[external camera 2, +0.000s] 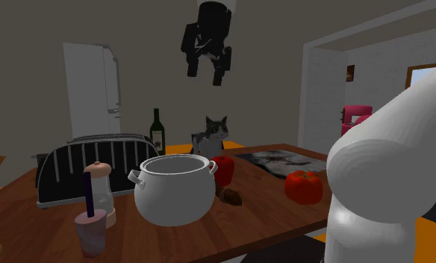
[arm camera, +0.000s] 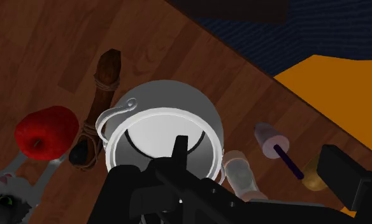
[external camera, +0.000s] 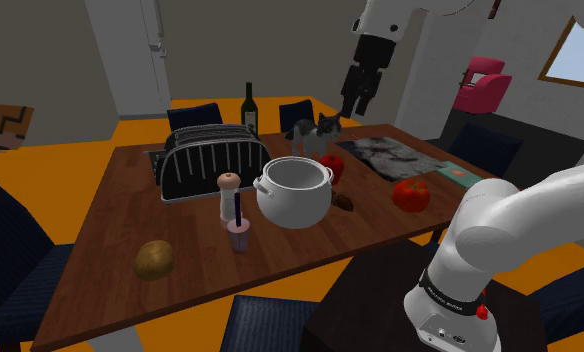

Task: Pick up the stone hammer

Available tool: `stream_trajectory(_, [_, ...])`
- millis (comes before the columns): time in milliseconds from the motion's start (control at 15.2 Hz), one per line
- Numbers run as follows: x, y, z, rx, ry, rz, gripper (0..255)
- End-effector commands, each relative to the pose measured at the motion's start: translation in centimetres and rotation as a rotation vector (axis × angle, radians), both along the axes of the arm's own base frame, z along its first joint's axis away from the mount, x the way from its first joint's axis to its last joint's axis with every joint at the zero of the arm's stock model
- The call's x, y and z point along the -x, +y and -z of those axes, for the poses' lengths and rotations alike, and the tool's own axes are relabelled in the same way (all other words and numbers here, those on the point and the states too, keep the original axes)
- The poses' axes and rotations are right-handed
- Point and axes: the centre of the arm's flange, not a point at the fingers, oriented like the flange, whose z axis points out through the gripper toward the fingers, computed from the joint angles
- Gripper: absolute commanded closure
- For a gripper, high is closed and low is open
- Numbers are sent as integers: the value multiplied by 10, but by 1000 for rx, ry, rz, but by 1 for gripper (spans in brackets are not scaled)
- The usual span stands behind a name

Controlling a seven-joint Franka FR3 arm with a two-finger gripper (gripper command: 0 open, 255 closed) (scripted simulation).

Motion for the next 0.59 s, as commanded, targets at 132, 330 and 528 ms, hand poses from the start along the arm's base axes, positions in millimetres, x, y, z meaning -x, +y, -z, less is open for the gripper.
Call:
stream_trajectory(132, [-6,-7,24,15,5,7,0])
stream_trajectory(330, [-16,-19,59,38,13,17,0])
stream_trajectory(528, [-24,-31,94,61,21,27,0])
